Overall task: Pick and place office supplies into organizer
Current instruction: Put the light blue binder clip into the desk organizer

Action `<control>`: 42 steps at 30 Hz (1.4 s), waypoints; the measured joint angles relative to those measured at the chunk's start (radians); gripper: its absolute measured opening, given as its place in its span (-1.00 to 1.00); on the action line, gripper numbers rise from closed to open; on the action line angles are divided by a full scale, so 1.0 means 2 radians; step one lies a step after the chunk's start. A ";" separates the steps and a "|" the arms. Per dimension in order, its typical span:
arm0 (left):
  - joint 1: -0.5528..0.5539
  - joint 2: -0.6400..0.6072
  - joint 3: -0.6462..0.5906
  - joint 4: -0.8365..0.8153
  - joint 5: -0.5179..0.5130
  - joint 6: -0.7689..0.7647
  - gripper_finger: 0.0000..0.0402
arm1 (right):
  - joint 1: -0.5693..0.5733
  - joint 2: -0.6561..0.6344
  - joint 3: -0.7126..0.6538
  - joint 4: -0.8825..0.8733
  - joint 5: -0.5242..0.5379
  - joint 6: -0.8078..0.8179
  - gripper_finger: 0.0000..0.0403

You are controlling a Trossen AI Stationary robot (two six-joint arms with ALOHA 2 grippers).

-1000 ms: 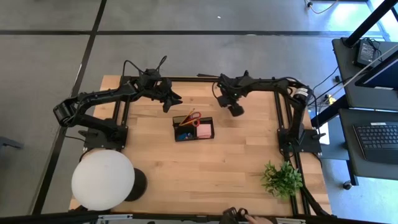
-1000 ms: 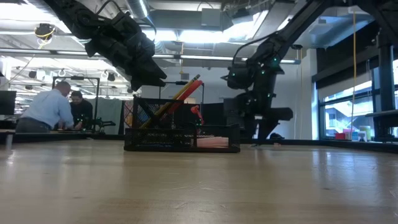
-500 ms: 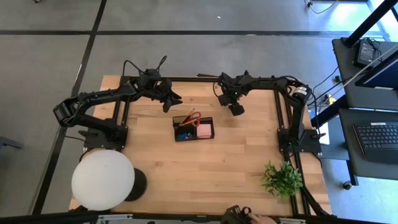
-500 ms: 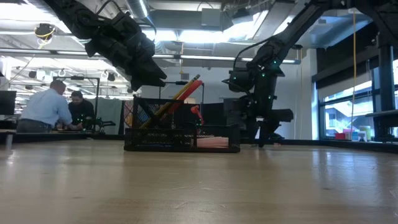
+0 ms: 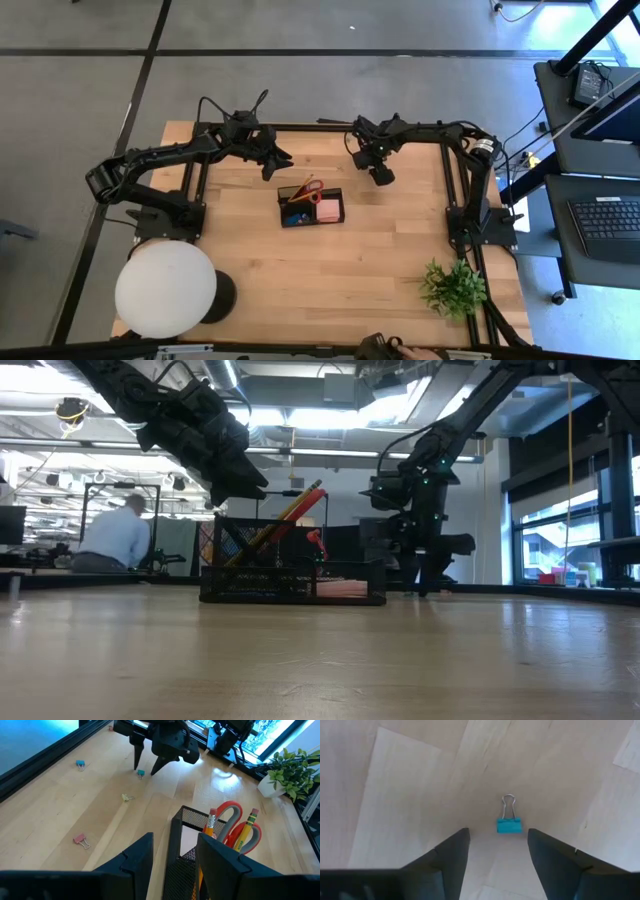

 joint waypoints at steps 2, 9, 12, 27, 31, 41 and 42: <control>0.000 0.000 0.000 0.000 0.000 0.000 -0.27 | 0.000 0.000 0.000 0.000 -0.001 0.000 0.01; 0.000 0.000 0.000 0.000 0.000 0.000 -0.27 | 0.004 0.000 -0.001 0.009 -0.002 0.000 -0.07; 0.000 0.000 0.000 0.000 0.000 0.000 -0.27 | 0.005 0.000 -0.002 0.016 -0.003 0.000 -0.09; 0.000 0.000 0.000 0.002 -0.029 0.013 -0.27 | 0.006 0.000 -0.007 0.023 -0.007 0.001 -0.10; 0.000 0.000 0.000 0.002 -0.039 0.013 -0.27 | 0.006 -0.001 -0.010 0.022 -0.007 0.002 -0.10; 0.000 0.000 0.000 0.002 -0.050 0.013 -0.27 | 0.006 0.000 -0.011 0.026 -0.007 0.002 -0.10; 0.000 0.000 0.000 0.002 -0.050 0.013 -0.27 | 0.006 0.000 -0.011 0.026 -0.007 0.002 -0.10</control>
